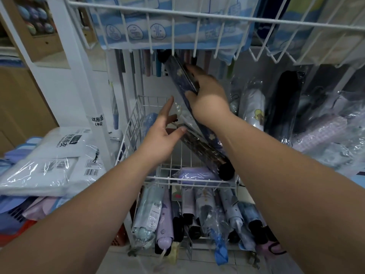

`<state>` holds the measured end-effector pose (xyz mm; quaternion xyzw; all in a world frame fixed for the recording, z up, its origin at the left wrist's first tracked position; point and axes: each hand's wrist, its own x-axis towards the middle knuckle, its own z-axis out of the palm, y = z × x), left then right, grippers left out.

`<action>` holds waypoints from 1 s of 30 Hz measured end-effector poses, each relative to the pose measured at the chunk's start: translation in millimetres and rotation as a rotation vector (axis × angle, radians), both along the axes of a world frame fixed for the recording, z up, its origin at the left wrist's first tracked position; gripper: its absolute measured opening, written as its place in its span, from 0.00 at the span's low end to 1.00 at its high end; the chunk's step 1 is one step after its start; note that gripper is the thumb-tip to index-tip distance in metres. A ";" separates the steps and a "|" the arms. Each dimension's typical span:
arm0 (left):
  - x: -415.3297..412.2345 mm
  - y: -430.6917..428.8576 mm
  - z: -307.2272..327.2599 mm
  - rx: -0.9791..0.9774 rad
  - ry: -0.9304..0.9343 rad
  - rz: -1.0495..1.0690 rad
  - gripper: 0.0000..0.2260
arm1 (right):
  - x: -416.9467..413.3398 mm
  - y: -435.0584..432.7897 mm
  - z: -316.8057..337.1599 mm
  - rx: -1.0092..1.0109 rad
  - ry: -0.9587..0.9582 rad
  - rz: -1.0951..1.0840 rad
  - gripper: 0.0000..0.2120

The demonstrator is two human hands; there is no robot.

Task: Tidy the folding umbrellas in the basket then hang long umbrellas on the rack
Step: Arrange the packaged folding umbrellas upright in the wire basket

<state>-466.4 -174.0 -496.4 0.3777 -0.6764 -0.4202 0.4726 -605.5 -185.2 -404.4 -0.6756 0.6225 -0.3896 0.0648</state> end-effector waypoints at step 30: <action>50.4 -17.2 -22.9 -0.137 -1.054 0.197 0.07 | 48.3 -6.6 -98.2 0.645 0.157 0.135 0.28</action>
